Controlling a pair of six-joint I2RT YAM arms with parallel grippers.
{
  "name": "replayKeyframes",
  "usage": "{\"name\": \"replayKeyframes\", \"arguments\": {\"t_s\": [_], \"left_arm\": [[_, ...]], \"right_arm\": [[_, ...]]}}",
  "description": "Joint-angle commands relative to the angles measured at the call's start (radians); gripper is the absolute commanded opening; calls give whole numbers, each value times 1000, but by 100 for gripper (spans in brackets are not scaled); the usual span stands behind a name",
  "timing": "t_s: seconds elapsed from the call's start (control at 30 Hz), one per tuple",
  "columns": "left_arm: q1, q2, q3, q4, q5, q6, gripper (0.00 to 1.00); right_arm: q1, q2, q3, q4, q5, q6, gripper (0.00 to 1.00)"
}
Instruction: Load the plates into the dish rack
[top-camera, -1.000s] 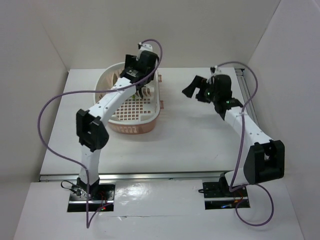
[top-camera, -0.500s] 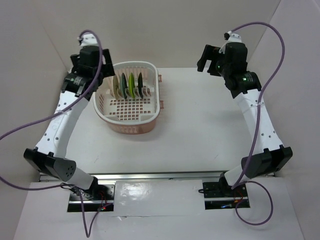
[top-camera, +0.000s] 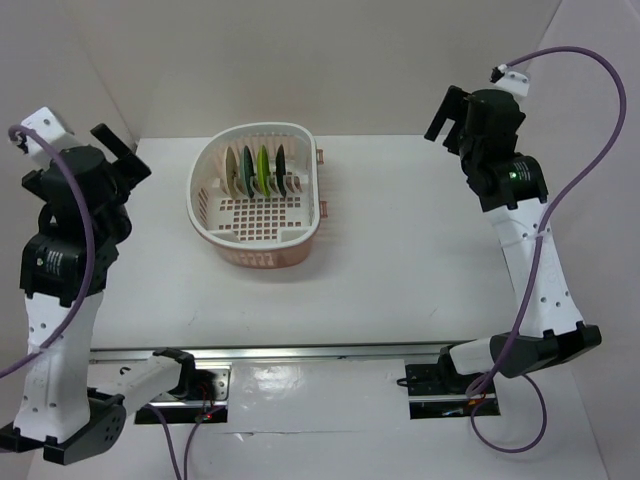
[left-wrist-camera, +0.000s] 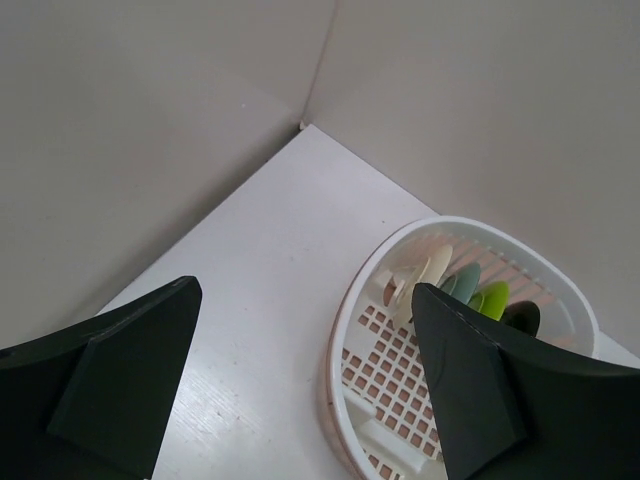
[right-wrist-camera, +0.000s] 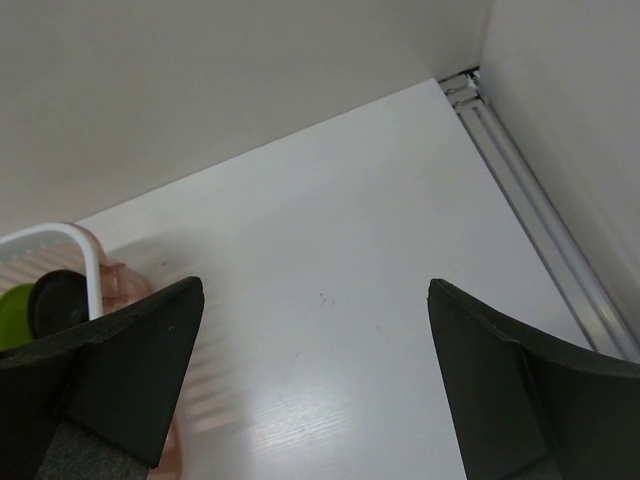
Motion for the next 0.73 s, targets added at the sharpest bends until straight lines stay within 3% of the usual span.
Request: {"name": "replayKeyframes", "arguments": {"t_s": [0.0, 0.13, 0.7], "left_arm": [[5, 3, -30, -34, -75, -52, 100], [5, -20, -30, -34, -193, -32, 100], [5, -61, -107, -12, -116, -32, 100]], "right_arm": [[16, -28, 10, -47, 125, 39, 100], [25, -58, 1, -47, 134, 39, 100], [39, -97, -40, -38, 137, 39, 100]]}}
